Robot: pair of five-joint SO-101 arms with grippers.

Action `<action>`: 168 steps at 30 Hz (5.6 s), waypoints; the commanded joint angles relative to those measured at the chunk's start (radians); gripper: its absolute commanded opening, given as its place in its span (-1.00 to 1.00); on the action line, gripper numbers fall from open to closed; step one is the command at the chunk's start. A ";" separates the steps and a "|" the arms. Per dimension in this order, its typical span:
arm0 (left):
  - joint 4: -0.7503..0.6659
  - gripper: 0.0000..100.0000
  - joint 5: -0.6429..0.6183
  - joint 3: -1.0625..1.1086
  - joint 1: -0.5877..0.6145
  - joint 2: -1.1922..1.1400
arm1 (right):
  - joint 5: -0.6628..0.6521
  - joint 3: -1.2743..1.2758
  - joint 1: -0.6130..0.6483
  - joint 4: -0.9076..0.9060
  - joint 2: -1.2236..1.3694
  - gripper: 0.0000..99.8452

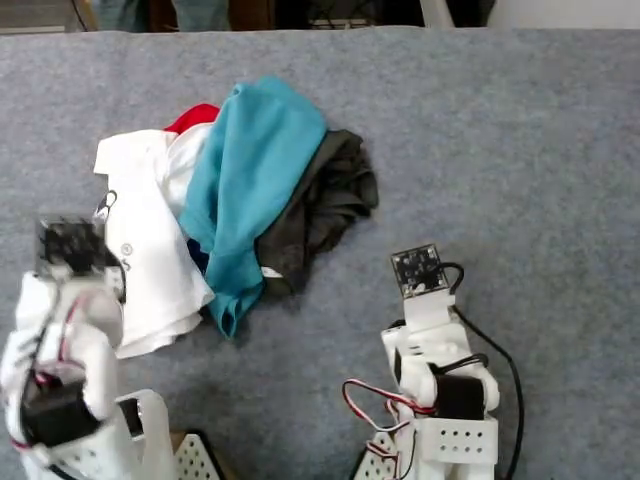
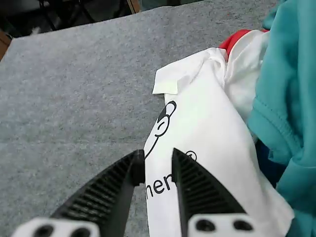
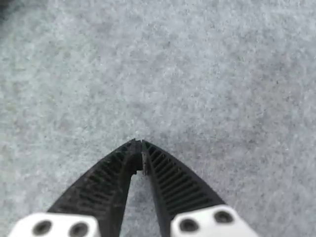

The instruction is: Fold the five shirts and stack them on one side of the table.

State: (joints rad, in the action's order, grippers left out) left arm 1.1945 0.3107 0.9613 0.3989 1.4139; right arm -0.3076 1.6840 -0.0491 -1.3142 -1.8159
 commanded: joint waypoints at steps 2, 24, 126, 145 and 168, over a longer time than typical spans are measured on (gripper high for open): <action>0.100 -0.63 -0.141 -0.302 -0.031 -0.466 | -0.008 0.001 0.014 0.017 -0.061 -0.97; -0.095 -0.94 -0.324 -0.375 0.140 -0.982 | -0.008 0.001 0.014 0.017 -0.061 -0.97; 0.195 -0.54 -0.483 -1.399 0.015 -1.498 | -0.008 0.001 0.014 0.017 -0.061 -0.97; -0.133 -0.96 -0.523 -1.086 -0.271 -1.913 | -0.008 0.001 0.014 0.017 -0.061 -0.97; 0.212 -0.94 -0.496 -1.906 0.447 -1.631 | -0.008 0.001 0.014 0.017 -0.061 -0.97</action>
State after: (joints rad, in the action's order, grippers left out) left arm 1.4062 -0.1926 -0.8431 0.7518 -0.2770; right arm -0.3076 1.6840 -0.0491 -1.3142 -1.8159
